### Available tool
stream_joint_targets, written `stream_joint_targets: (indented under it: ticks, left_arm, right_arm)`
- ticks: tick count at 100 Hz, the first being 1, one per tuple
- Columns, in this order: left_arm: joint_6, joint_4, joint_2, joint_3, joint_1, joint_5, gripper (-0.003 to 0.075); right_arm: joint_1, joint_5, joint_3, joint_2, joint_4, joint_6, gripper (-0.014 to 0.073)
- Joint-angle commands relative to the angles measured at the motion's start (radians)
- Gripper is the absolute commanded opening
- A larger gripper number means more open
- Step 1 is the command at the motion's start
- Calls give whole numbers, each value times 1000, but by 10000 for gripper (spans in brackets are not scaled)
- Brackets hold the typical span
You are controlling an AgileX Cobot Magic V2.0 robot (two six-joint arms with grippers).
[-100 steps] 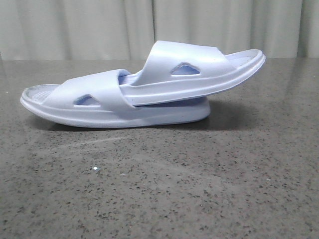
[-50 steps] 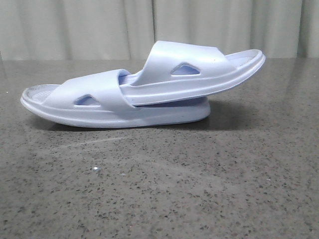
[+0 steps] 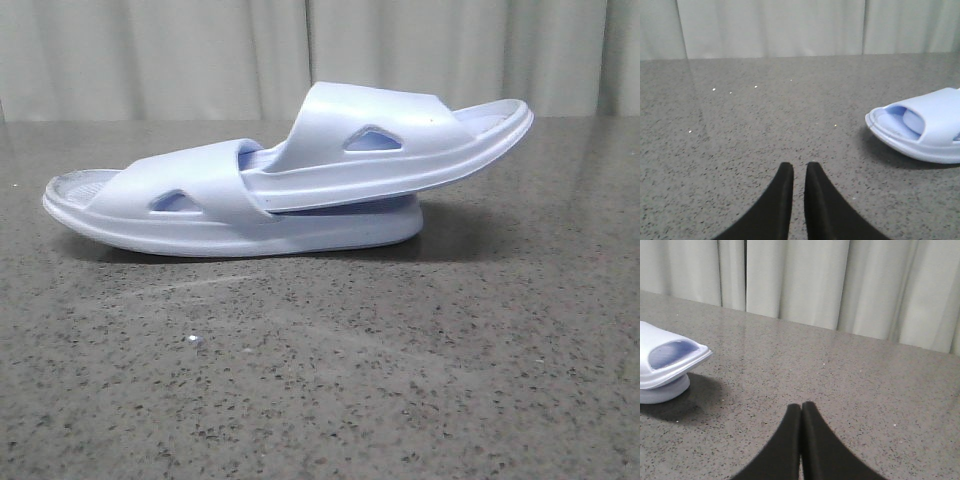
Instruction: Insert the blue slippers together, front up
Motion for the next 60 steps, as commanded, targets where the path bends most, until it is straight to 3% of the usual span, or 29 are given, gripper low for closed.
stream_joint_targets:
  ticks: [1, 28, 60]
  left_arm:
    - [-134, 125, -11, -8, -6, -72, 16]
    - [-266, 343, -46, 88, -6, -340, 16]
    - [-291, 387, -93, 105, -6, -334, 16]
  right_arm:
    - [-5, -68, -25, -15, -16, -2, -107]
    - [-5, -68, -25, -15, -16, -2, -107]
    - [-5, -68, -25, -15, -16, -2, -107]
